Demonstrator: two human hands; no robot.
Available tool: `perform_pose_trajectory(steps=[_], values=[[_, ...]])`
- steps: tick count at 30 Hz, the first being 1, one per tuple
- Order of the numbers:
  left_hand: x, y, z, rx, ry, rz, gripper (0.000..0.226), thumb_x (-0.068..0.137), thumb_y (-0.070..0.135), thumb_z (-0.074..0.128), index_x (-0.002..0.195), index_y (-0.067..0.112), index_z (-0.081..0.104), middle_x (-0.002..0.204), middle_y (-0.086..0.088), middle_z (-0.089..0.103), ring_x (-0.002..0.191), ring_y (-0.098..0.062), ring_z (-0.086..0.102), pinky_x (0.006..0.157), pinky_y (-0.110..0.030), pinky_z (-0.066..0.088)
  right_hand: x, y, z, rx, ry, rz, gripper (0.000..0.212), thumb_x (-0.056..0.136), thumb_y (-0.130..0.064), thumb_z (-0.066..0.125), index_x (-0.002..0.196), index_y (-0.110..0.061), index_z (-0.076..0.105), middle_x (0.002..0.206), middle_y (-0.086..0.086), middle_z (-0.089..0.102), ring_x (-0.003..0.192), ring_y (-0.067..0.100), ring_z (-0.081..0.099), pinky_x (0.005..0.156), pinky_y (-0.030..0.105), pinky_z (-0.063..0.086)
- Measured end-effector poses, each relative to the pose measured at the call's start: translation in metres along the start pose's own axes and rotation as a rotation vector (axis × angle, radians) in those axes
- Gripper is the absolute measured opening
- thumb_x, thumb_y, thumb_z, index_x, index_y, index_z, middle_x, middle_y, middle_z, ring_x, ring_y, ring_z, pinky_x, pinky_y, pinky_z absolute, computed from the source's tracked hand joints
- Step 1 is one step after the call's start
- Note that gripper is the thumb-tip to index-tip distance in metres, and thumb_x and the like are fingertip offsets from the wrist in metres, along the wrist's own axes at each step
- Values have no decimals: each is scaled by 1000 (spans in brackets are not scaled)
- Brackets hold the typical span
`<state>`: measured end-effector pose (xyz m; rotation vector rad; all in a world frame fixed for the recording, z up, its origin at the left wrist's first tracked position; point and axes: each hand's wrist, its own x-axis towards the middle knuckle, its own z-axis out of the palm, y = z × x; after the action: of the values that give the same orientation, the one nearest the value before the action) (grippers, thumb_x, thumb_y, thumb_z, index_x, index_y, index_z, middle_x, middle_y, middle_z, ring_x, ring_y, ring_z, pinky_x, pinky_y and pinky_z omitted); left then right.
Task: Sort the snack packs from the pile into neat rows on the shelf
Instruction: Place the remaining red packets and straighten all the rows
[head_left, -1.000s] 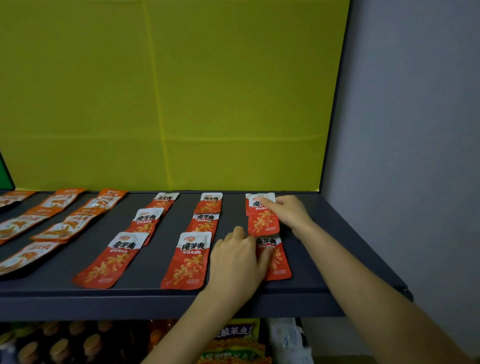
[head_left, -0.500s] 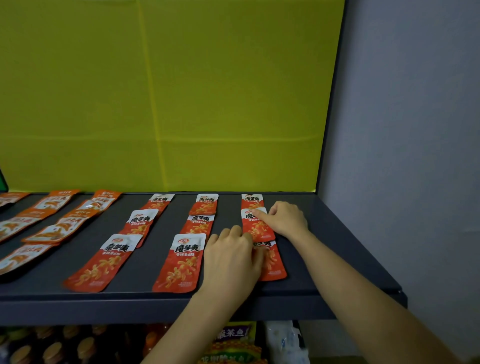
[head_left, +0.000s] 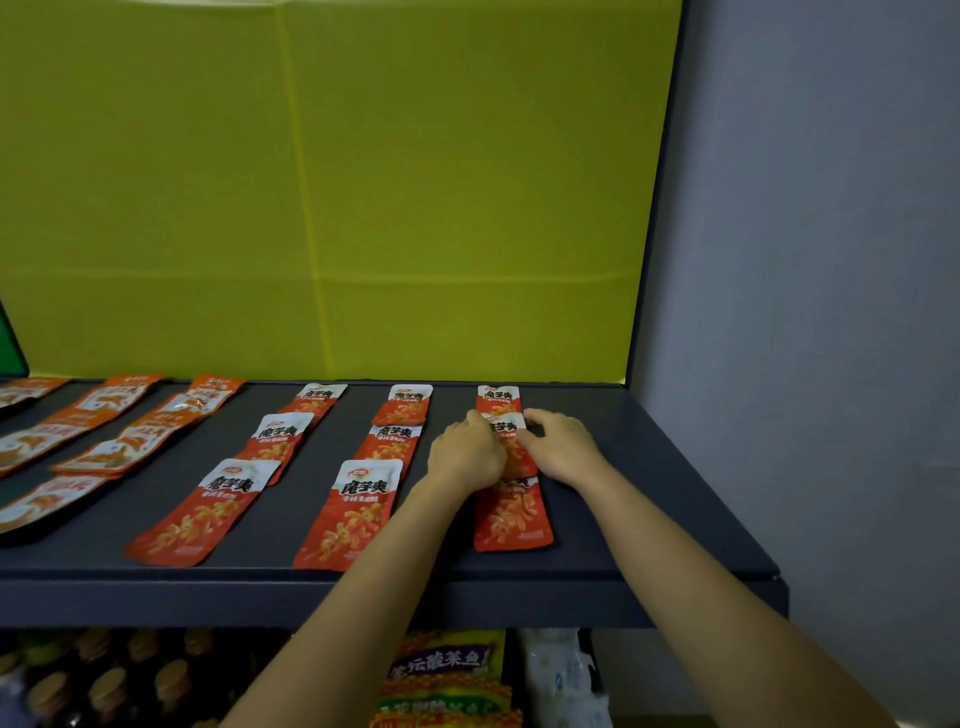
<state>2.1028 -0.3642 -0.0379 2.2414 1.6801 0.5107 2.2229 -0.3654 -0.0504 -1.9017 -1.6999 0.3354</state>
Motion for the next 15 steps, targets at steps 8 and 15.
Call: perform_pose_trajectory(steps=[8,15], values=[[-11,4,-7,-84,-15,-17,32,93,12,34,122,-3,36,129,-25,48,118,-39,44,92,-44,38,-11,-9,-11,55,-42,22,40,95,-30,41,133,-17,50,137,7,53,127,27,47,102,36,41],[-67,-8,-13,-183,-22,60,34,99,22,30,127,7,40,126,-13,52,121,-29,46,97,-36,38,-72,-9,-29,193,-168,-78,41,98,-27,40,138,-19,42,143,1,46,130,17,43,98,25,35]])
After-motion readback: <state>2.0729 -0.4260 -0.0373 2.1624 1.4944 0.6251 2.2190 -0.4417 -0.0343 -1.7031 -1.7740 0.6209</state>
